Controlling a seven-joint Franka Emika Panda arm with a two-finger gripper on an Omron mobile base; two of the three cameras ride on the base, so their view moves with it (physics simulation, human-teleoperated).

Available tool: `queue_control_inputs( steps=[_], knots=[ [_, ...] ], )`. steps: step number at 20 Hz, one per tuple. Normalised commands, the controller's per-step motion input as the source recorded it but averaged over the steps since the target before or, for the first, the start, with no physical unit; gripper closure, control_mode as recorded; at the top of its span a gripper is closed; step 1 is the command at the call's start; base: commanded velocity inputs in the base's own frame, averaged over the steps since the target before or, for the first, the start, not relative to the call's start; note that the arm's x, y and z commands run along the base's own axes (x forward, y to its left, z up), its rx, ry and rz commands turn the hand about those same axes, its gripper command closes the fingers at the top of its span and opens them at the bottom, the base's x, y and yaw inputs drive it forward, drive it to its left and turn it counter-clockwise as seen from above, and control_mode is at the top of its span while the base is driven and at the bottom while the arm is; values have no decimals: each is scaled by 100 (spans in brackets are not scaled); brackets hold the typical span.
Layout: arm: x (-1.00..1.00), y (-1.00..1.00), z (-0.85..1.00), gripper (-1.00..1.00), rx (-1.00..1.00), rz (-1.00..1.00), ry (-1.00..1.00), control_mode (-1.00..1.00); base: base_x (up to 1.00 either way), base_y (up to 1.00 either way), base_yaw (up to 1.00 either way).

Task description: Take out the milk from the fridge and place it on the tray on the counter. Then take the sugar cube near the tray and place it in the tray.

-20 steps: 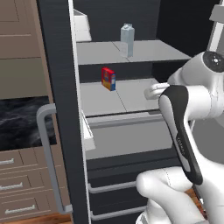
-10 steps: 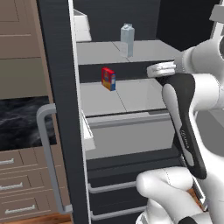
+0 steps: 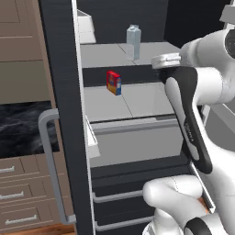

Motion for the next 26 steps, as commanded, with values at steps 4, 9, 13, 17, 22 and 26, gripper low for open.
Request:
queue_control_inputs(
  steps=[4,9,13,17,22,26],
  knots=[
    [44,0,23,-100,0,0,-2,-100,0,0,0],
    [40,0,30,-100,0,0,0,-100,0,0,0],
    [32,0,32,-100,0,0,1,-100,0,0,0],
    [21,0,12,-100,0,0,0,-100,0,0,0],
    [23,0,0,-100,0,1,-2,-100,0,0,0],
    [39,-3,-1,-100,0,6,0,-100,0,0,0]
  ],
)
